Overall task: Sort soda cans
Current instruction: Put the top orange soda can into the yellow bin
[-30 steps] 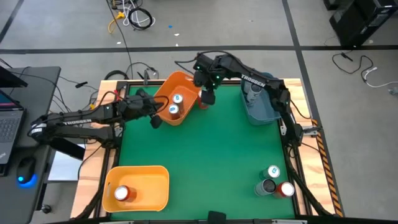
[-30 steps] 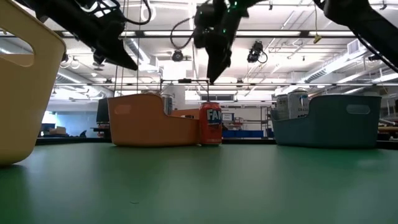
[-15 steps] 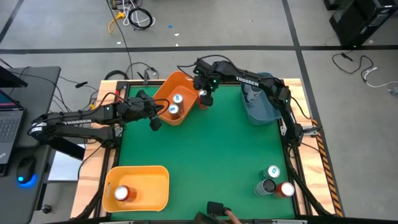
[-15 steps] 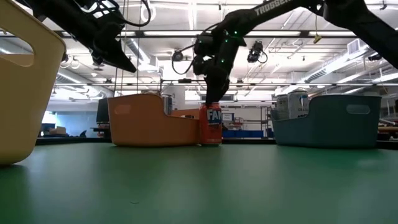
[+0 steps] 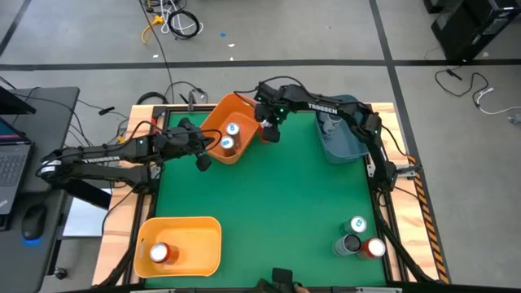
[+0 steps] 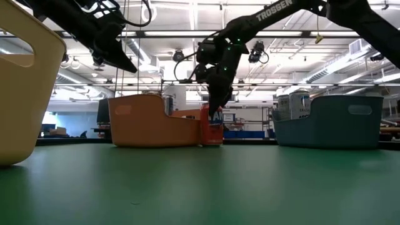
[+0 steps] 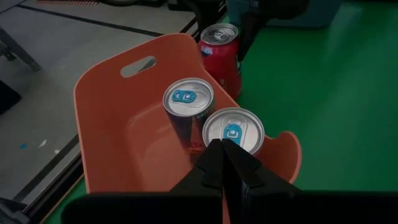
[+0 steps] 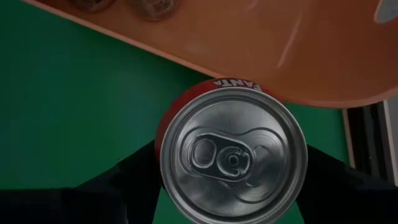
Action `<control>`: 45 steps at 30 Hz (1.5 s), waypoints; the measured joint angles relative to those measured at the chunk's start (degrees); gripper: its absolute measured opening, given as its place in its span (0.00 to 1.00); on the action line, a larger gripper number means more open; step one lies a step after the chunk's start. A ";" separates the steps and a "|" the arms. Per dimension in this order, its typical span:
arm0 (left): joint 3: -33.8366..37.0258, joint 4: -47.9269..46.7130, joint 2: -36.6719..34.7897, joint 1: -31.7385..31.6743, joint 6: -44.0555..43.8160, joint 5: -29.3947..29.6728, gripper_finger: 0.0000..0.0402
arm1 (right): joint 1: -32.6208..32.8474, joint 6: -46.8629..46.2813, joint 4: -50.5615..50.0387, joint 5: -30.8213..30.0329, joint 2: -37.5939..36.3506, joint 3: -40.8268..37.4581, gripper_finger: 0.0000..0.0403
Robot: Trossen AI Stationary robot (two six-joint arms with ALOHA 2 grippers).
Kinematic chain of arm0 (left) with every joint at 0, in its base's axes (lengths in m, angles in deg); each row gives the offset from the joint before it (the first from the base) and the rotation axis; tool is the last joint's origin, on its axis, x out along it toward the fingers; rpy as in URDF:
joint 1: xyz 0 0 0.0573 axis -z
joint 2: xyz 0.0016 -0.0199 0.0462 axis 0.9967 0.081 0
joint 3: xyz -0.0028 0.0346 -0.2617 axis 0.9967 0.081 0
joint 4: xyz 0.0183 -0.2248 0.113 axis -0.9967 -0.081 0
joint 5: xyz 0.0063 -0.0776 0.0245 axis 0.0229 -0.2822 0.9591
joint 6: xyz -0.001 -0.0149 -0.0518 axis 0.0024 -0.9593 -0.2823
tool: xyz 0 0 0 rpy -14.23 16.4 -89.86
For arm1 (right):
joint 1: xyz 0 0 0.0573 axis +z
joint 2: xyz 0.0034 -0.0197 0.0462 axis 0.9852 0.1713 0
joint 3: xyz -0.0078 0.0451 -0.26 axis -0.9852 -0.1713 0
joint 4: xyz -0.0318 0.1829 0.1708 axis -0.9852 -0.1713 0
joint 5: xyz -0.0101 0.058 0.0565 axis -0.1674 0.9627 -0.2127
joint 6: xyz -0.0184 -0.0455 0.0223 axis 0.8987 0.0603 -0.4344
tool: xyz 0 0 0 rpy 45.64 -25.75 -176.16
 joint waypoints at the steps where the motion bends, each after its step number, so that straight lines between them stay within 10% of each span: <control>1: 0.00 -0.01 0.00 0.00 0.00 0.00 0.00 | 0.14 0.02 -0.17 0.38 0.00 0.09 0.70; 16: 0.00 -0.02 0.00 0.00 0.24 0.00 0.00 | 12.90 -2.86 -11.93 2.63 -2.65 2.23 0.70; 31: 0.00 1.36 0.02 0.93 0.09 -0.76 0.00 | 29.61 -6.87 6.60 3.59 -3.36 -8.40 0.70; 45: 0.00 4.68 0.02 5.33 0.66 -2.18 0.00 | 32.09 -12.24 10.55 2.73 -2.75 -7.19 0.70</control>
